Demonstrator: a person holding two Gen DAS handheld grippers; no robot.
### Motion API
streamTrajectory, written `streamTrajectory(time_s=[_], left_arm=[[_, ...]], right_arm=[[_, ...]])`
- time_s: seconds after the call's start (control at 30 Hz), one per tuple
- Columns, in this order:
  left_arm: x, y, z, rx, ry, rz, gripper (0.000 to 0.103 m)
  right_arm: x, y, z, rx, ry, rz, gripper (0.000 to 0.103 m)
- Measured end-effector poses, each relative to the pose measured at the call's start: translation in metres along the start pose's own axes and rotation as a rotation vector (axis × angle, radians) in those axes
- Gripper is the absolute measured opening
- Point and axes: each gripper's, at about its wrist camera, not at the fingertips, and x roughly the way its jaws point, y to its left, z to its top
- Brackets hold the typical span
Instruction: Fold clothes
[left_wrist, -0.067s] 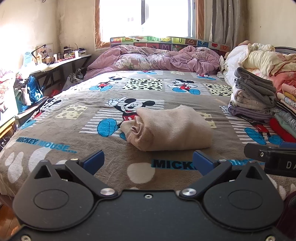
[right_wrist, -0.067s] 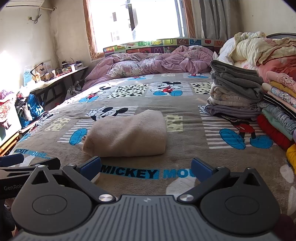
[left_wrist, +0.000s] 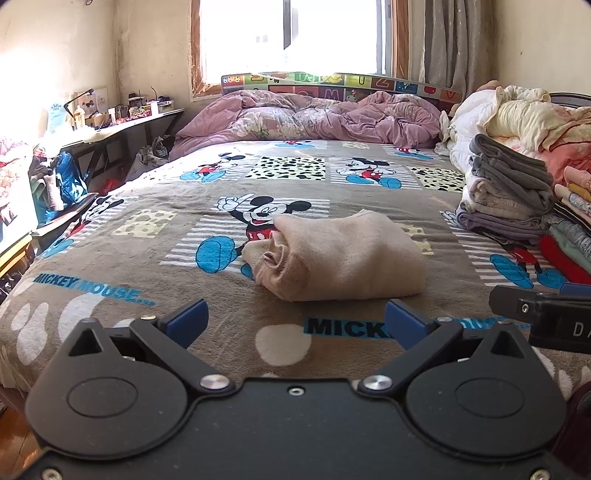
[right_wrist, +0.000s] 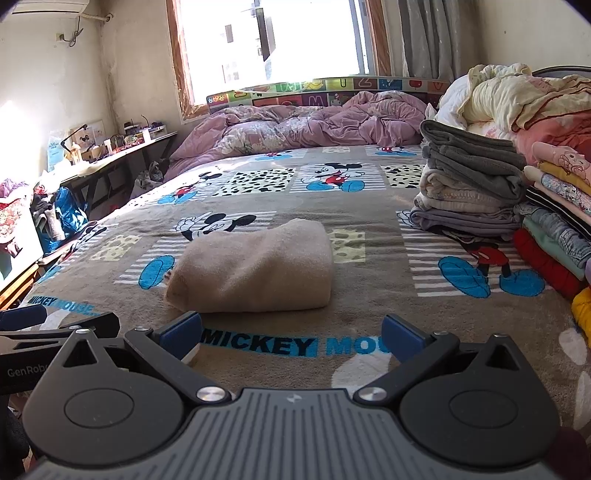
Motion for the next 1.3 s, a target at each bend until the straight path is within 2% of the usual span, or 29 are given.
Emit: streamTrajectory(time_s=[1.3], left_arm=[[-0.002, -0.007, -0.001, 0.026, -0.008, 0.012, 0.103]], right_arm=[[-0.005, 0.003, 0.002, -0.002, 0.002, 0.021, 0.103]])
